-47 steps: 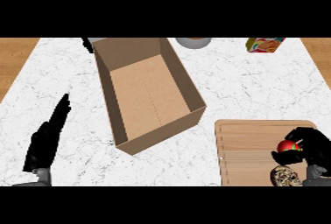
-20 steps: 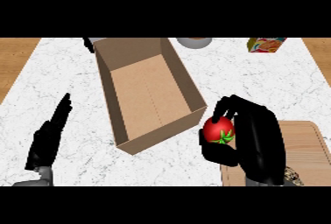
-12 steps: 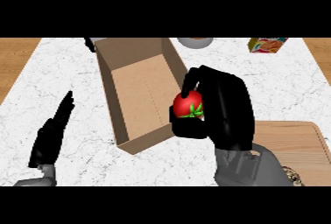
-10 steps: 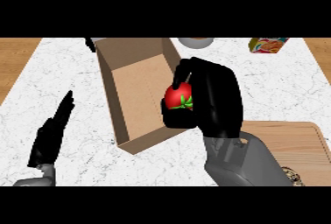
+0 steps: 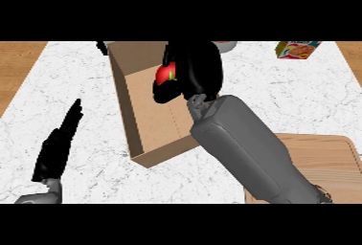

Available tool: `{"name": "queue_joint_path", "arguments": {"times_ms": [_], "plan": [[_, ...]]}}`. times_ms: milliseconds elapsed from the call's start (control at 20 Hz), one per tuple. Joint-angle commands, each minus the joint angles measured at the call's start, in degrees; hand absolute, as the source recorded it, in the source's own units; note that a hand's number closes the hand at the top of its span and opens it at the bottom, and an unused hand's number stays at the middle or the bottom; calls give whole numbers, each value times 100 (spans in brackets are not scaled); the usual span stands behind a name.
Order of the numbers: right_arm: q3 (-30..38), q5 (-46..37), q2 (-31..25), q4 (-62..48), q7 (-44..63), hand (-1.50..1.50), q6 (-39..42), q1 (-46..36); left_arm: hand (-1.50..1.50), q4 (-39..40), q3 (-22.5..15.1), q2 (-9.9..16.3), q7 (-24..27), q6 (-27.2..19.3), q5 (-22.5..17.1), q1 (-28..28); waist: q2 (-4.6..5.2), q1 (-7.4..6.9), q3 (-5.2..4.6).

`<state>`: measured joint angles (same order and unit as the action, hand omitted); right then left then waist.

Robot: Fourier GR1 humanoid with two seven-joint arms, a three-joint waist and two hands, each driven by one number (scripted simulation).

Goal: Pick the tomato from the cutting board and place it in the cardboard box

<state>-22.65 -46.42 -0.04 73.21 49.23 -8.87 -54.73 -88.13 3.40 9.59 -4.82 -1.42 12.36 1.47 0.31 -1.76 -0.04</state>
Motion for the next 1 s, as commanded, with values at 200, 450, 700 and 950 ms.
{"name": "queue_joint_path", "arguments": {"times_ms": [200, 450, 700, 950], "plan": [[-140, 1015, 4, -2562, -528, 150, -829, -1084, 0, 394, 69, 60, -15, 109, -26, 511, 44, -93, -3], [-138, 1743, 4, -3606, -745, -150, -1362, -1318, 0, 73, -206, -142, -43, 2, 147, 192, 75, -275, -1], [-484, 2311, 4, -4106, -1272, -150, -2001, -1220, 0, -252, -262, -103, -52, 139, 89, -74, 73, -352, 2], [-14, 2708, 4, -4147, -1979, -150, -2992, -1258, 0, 188, -68, 5, 0, 110, 89, 347, 105, -325, 6]]}}
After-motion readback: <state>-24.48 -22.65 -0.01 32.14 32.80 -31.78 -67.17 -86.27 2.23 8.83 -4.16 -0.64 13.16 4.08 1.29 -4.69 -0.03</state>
